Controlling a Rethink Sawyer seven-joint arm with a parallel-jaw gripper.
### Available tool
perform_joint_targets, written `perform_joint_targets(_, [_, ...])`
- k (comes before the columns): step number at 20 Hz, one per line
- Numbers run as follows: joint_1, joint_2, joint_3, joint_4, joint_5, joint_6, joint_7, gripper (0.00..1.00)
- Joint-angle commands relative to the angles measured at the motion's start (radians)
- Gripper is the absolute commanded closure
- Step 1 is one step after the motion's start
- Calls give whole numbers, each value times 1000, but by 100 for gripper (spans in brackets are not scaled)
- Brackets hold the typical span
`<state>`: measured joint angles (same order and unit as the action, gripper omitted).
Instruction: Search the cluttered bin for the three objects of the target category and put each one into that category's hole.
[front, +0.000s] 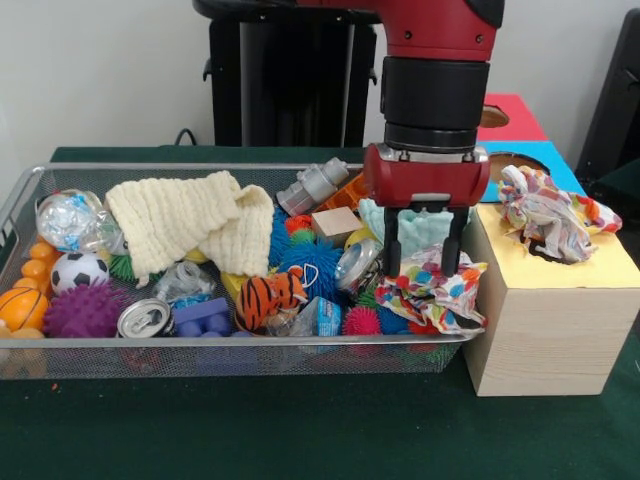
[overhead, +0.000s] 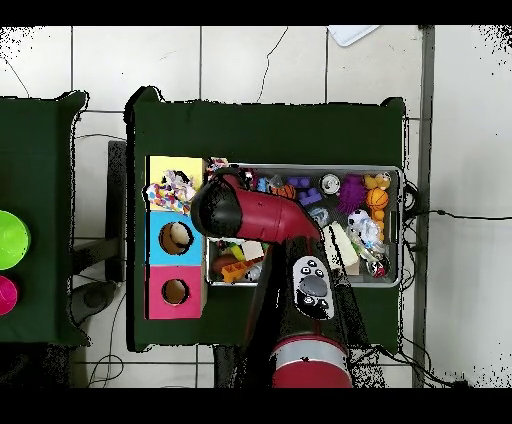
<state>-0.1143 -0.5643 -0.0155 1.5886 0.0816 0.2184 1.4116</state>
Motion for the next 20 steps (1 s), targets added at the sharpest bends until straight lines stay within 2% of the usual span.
perform_joint_targets(1, [-63,11,184,121,53,133,154,0])
perform_joint_targets(3, [-110,18,256,152,62,121,138,0])
perform_joint_targets(6, [-128,30,275,156,49,101,137,0])
perform_joint_targets(14, [-128,59,272,125,23,125,126,0])
perform_joint_targets(20, [-80,71,191,86,-1,146,125,0])
